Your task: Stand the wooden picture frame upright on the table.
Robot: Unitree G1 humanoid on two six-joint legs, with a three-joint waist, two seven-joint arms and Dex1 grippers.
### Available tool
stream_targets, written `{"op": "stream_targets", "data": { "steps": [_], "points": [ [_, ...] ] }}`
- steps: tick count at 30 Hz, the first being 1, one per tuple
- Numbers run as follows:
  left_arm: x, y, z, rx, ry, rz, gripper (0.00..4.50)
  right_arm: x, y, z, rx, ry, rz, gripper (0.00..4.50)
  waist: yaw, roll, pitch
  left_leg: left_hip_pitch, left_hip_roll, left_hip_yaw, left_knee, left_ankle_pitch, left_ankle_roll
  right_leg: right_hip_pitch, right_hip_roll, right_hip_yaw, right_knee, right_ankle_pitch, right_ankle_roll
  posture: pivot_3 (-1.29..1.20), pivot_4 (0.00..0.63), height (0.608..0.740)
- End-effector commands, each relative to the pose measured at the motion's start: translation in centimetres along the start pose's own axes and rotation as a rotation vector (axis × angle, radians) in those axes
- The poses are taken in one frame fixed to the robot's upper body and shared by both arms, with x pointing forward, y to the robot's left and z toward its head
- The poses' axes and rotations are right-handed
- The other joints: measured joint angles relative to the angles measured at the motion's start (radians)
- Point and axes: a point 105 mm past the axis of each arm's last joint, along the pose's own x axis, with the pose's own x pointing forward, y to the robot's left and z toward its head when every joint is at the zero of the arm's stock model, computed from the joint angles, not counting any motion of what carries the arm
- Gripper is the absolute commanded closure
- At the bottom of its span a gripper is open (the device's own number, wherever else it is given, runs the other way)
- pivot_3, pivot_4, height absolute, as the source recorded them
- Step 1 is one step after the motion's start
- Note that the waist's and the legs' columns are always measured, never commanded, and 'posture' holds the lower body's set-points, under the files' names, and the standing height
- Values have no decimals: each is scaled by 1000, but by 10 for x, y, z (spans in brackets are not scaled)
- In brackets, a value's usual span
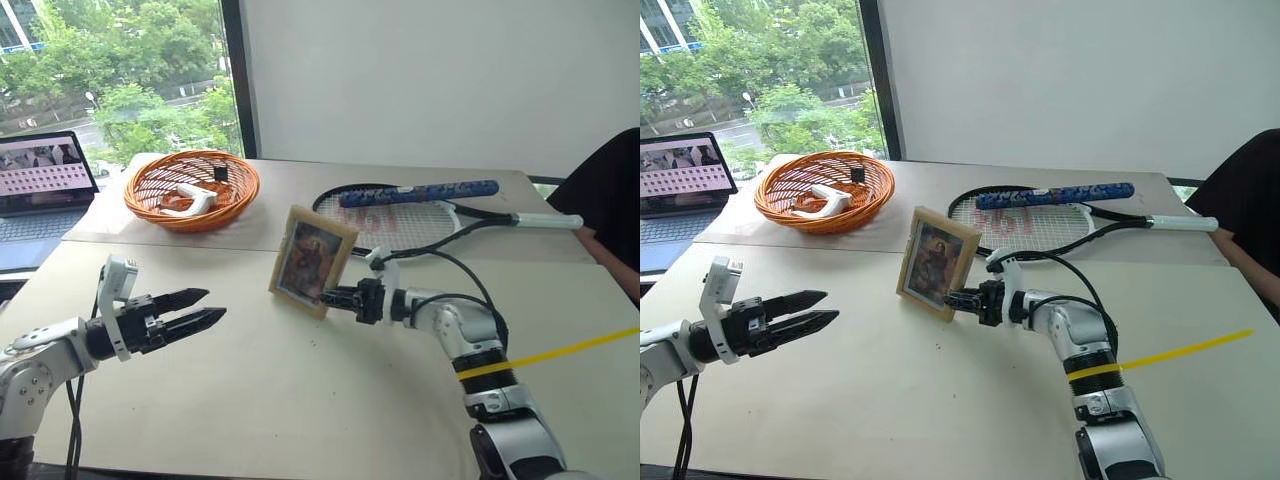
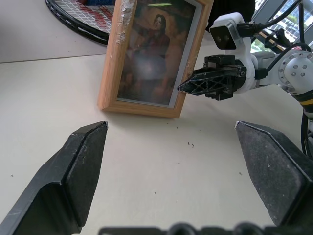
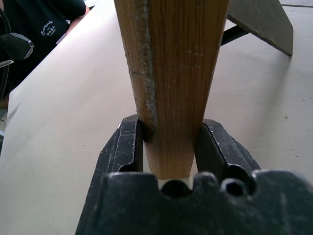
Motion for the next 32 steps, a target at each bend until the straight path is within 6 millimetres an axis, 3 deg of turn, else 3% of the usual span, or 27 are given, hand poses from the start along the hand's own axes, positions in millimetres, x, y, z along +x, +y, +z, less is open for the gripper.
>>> {"op": "stream_targets", "data": {
  "steps": [1, 5, 6, 10, 13, 15, 17, 23, 27, 32],
  "points": [
    [-1, -1, 6, 36, -16, -5, 0, 2, 5, -9, -67, 40, 3, 3270, 0, 0, 0, 0, 0, 0, 0, 0, 0, 0, 0, 0, 0, 0, 0, 0, 150, 692],
    [1, 2, 5, 32, -18, 5, 0, -3, 6, 2, -101, -5, -11, 3272, 0, 0, 0, 0, 0, 0, 0, 0, 0, 0, 0, 0, 0, 0, 0, 0, 150, 692],
    [1, 3, 5, 29, -19, 6, 0, -5, 7, 4, -103, -9, -1, 2270, 0, 0, 0, 0, 0, 0, 0, 0, 0, 0, 0, 0, 0, 0, 0, 0, 150, 692],
    [0, 7, 5, 42, -20, 27, 0, -25, 14, 20, -92, -75, 17, 986, 2, 0, 0, -1, 0, 0, 0, 0, 0, 0, 0, 0, 0, 0, 0, 0, 150, 692],
    [-1, 17, 9, 89, -59, 104, 0, -50, 19, 22, -98, -106, 6, 53, 4, 0, 0, -1, 0, 0, 0, 0, 0, 0, 0, 0, 0, 0, 0, 0, 150, 692],
    [0, 25, 7, 168, -72, 174, 0, -69, 22, 21, -126, -152, -20, 53, 7, 0, 0, -1, 0, 0, 0, 0, 0, 0, 0, 0, -1, 0, 0, 0, 150, 692],
    [-1, 30, -1, 249, -50, 240, 0, -88, 26, 13, -272, -175, -71, 53, 10, 0, 0, -1, 0, 0, -1, 0, 0, 0, 0, 0, -2, 0, 0, 0, 150, 692],
    [2, 34, -24, 377, -42, 351, 0, -125, 13, 0, -623, -281, -415, 53, -3, 0, 0, -1, 0, 0, 0, -1, 2, 0, 0, 0, -3, 0, 0, 0, 150, 692],
    [11, 32, -34, 416, -20, 348, 0, -136, 12, -12, -629, -295, -529, 53, 0, 0, 0, 1, 0, 0, 2, 0, 1, 2, 0, 1, -3, -2, 7, 0, 150, 692],
    [24, 31, -49, 341, 58, 290, 0, -133, 17, -27, -539, -283, -533, 53, 1, 0, 0, 1, 0, 0, 2, 0, 1, 2, 0, 2, -3, -1, 7, 0, 150, 692]
  ]
}}
